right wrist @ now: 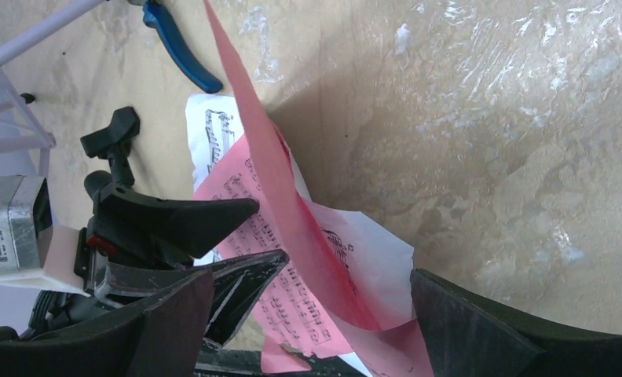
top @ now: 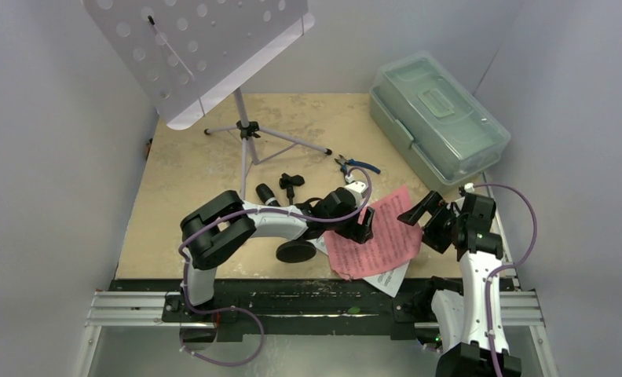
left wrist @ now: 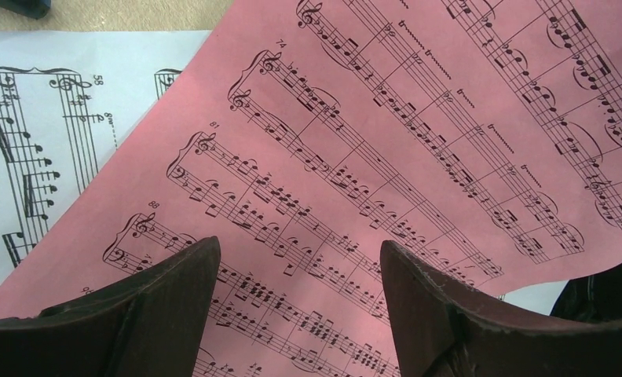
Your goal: Set up the instrument practice props
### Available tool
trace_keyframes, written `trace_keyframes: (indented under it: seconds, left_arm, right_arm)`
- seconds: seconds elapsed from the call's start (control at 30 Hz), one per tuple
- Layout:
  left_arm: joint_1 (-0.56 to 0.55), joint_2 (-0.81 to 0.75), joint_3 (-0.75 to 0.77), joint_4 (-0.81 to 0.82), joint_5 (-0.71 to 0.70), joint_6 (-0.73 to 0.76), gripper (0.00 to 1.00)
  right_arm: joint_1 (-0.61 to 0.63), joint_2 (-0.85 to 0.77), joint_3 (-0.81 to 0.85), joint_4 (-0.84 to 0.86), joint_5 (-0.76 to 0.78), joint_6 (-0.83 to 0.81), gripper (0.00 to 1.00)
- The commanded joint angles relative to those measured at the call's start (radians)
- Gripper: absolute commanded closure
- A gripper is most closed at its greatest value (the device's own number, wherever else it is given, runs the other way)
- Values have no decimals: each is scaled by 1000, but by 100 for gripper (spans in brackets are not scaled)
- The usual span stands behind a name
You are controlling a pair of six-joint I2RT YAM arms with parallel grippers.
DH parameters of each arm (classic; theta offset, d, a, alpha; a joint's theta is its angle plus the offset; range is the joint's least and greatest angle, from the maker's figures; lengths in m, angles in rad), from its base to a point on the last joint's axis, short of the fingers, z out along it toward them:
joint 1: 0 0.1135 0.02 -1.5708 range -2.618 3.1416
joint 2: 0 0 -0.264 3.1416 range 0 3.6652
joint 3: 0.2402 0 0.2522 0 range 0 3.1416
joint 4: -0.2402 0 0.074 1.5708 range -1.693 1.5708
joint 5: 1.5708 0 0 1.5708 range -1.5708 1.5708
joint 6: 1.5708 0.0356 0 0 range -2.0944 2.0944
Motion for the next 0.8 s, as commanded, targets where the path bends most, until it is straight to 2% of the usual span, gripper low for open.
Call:
trace_keyframes:
  seconds: [0.0, 0.2, 0.3, 0.43, 0.5, 0.6, 0.67, 0.77]
  left_arm:
    - [3, 50, -4, -61, 8, -22, 26]
    - [5, 45, -26, -45, -50, -59, 26]
    - [12, 36, -45, -32, -86, -92, 26]
    - [34, 27, -86, 21, -59, -144, 26]
    - [38, 26, -98, 40, -48, -157, 26]
    - [41, 24, -112, 51, -60, -181, 25]
    - [49, 22, -131, 67, -83, -214, 24]
    - [71, 42, -148, 64, -112, -280, 23]
  right_arm:
    - [12, -2, 98, -46, 9, -16, 1]
    - [25, 54, 204, -48, -12, -44, 1]
    - [28, 85, 192, 0, -51, -55, 1]
    - [32, 123, 167, 29, -63, -66, 1]
    - [32, 119, 158, 35, 9, -58, 1]
    - [31, 122, 146, 47, 293, 31, 1]
    - [29, 149, 99, 104, 350, 112, 1]
    - [26, 248, 81, 70, 479, 208, 1]
